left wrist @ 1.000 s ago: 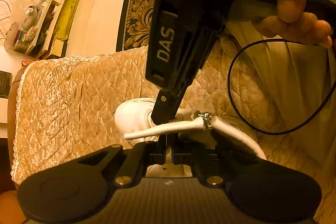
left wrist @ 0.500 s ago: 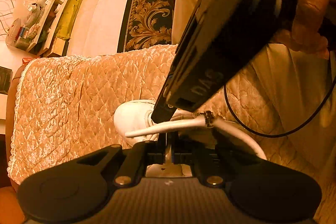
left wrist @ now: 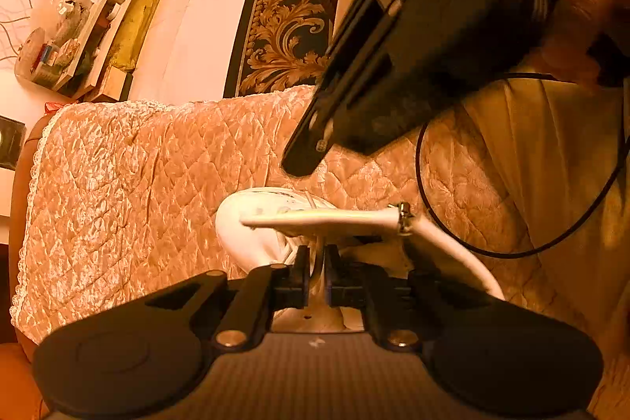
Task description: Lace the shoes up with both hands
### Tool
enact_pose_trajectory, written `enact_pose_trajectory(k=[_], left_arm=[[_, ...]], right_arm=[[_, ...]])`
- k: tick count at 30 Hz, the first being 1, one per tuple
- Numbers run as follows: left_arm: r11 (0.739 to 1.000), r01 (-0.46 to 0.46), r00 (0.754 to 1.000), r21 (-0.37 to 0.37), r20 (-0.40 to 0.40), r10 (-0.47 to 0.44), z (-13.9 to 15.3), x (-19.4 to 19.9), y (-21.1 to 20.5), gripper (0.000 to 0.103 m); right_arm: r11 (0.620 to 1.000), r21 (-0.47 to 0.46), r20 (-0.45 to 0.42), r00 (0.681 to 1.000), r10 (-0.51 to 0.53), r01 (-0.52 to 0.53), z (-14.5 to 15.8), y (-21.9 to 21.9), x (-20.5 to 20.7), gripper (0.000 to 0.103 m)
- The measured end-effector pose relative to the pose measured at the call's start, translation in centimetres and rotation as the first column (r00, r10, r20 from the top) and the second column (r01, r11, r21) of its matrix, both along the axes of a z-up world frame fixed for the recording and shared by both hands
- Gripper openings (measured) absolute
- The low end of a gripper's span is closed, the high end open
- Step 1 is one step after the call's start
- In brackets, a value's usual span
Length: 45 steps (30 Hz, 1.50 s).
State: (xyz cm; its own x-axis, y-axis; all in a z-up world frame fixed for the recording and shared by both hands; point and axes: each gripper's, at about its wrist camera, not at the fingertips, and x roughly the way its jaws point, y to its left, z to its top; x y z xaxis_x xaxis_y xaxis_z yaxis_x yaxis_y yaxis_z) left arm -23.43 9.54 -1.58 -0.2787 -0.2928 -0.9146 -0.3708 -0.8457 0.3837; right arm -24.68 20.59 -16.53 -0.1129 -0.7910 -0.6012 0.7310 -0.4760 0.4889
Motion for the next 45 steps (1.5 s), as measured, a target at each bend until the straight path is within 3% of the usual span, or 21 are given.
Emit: enact_pose_trajectory(k=[7, 10, 12, 14, 16, 19, 23, 25, 30, 37, 40, 42, 45], left_arm=[[1.000, -0.007, 1.000, 0.012, -0.002, 0.007, 0.0, 0.0, -0.2, 0.010], [1.000, -0.008, 1.000, 0.013, -0.004, 0.008, -0.1, 0.0, -0.2, 0.010], [1.000, -0.010, 1.000, 0.014, -0.005, 0.010, -0.1, 0.0, -0.3, 0.010], [1.000, -0.011, 1.000, 0.016, -0.005, 0.011, -0.2, -0.1, -0.3, 0.010], [1.000, -0.013, 1.000, 0.017, -0.006, 0.013, -0.2, -0.2, -0.3, 0.010], [1.000, -0.015, 1.000, 0.018, -0.006, 0.015, -0.2, -0.2, -0.2, 0.010], [1.000, -0.018, 1.000, 0.021, -0.005, 0.018, -0.2, -0.3, -0.2, 0.010], [1.000, -0.019, 1.000, 0.020, -0.004, 0.019, -0.3, -0.3, -0.1, 0.010], [1.000, -0.015, 1.000, 0.022, 0.000, 0.015, 0.0, -0.3, 0.1, 0.010], [1.000, -0.022, 1.000, 0.021, 0.002, 0.022, -0.3, -0.7, 0.1, 0.010], [1.000, -0.022, 1.000, 0.020, 0.002, 0.022, -0.4, -0.8, 0.1, 0.010], [1.000, -0.022, 1.000, 0.019, 0.003, 0.022, -0.4, -0.9, 0.1, 0.012], [1.000, -0.026, 1.000, 0.011, 0.000, 0.026, -0.5, -0.8, 0.0, 0.017]], right_arm=[[0.995, -0.033, 0.170, 0.982, -0.084, 0.091, -1.7, 1.8, -2.5, 0.002], [0.991, -0.078, 0.267, 0.960, -0.081, 0.105, -2.5, 2.2, -3.2, 0.003], [0.987, -0.109, 0.322, 0.943, -0.078, 0.119, -2.8, 2.5, -3.4, 0.009], [0.979, -0.145, 0.375, 0.924, -0.077, 0.140, -3.3, 2.8, -3.5, 0.032], [0.970, -0.167, 0.419, 0.903, -0.094, 0.178, -3.8, 3.2, -3.6, 0.037], [0.957, -0.167, 0.470, 0.873, -0.133, 0.236, -4.9, 3.6, -3.9, 0.037], [0.952, -0.123, 0.572, 0.804, -0.163, 0.280, -6.8, 4.1, -4.4, 0.037], [0.959, -0.143, 0.575, 0.809, -0.122, 0.246, -6.9, 3.9, -4.3, 0.037], [0.962, -0.171, 0.629, 0.775, -0.059, 0.212, -7.4, 3.0, -4.3, 0.037], [0.972, -0.178, 0.614, 0.789, -0.012, 0.153, -6.7, 1.6, -3.7, 0.009], [0.973, -0.182, 0.601, 0.799, -0.001, 0.138, -6.3, 1.5, -3.5, 0.006], [0.977, -0.179, 0.556, 0.831, 0.004, 0.115, -5.6, 1.4, -3.3, 0.006], [0.988, -0.152, 0.404, 0.914, 0.030, 0.035, -3.7, 0.6, -2.4, 0.004]])
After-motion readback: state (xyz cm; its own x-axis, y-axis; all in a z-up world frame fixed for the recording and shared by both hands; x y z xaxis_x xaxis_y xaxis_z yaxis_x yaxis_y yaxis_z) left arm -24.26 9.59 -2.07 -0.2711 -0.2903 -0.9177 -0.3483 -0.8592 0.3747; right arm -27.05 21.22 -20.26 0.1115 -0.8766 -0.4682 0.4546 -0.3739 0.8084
